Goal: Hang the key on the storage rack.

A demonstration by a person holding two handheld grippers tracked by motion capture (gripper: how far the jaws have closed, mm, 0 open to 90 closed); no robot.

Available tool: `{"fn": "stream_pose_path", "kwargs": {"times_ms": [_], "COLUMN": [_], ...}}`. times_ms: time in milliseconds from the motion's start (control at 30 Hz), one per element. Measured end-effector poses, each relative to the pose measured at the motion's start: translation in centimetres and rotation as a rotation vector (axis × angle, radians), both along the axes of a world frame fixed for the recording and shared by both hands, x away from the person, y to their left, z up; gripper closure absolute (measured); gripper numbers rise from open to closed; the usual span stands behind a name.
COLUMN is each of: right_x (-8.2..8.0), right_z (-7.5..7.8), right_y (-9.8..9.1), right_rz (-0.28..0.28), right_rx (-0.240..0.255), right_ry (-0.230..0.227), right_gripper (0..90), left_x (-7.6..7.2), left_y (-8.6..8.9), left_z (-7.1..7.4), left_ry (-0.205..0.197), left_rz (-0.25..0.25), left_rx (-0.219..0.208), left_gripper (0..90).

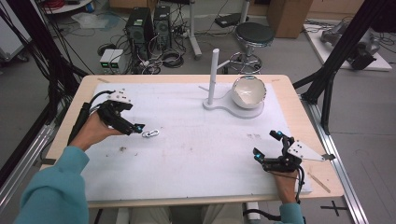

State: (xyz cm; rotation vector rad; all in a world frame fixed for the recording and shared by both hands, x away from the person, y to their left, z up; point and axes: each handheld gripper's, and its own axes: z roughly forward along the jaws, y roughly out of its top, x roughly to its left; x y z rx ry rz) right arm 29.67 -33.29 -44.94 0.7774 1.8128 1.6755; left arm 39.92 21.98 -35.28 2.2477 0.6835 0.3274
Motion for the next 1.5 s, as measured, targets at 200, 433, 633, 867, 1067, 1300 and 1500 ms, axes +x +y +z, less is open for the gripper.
{"fn": "stream_pose_path", "kwargs": {"times_ms": [200,433,633,867,1067,1300,1500], "right_x": [0.0,0.0,0.0,0.0,0.0,0.0,0.0], "right_z": [0.0,0.0,0.0,0.0,0.0,0.0,0.0], "right_y": [0.0,0.0,0.0,0.0,0.0,0.0,0.0], "right_rz": [-0.001,-0.001,-0.001,-0.004,-0.001,-0.004,-0.005], "right_rx": [0.003,0.0,0.0,0.004,0.006,0.01,0.009], "right_ry": [0.004,0.0,0.0,-0.001,-0.001,-0.004,-0.004], "right_gripper": [1.5,1.5,1.5,1.5,1.5,1.5,1.5], "left_x": [0.7,1.2,1.4,1.7,1.9,2.0,2.0], "left_y": [-0.9,-1.5,-2.1,-2.6,-2.9,-2.9,-2.9], "left_z": [-1.2,-2.4,-3.2,-4.1,-4.7,-4.9,-5.0], "left_ry": [0.048,0.086,0.109,0.143,0.169,0.205,0.211], "left_rz": [-0.02,-0.031,-0.035,-0.047,-0.051,-0.089,-0.104], "left_rx": [0.047,0.129,0.176,0.212,0.231,0.221,0.229], "left_gripper": [2.8,2.8,2.8,2.8,2.9,20.7,29.8]}}
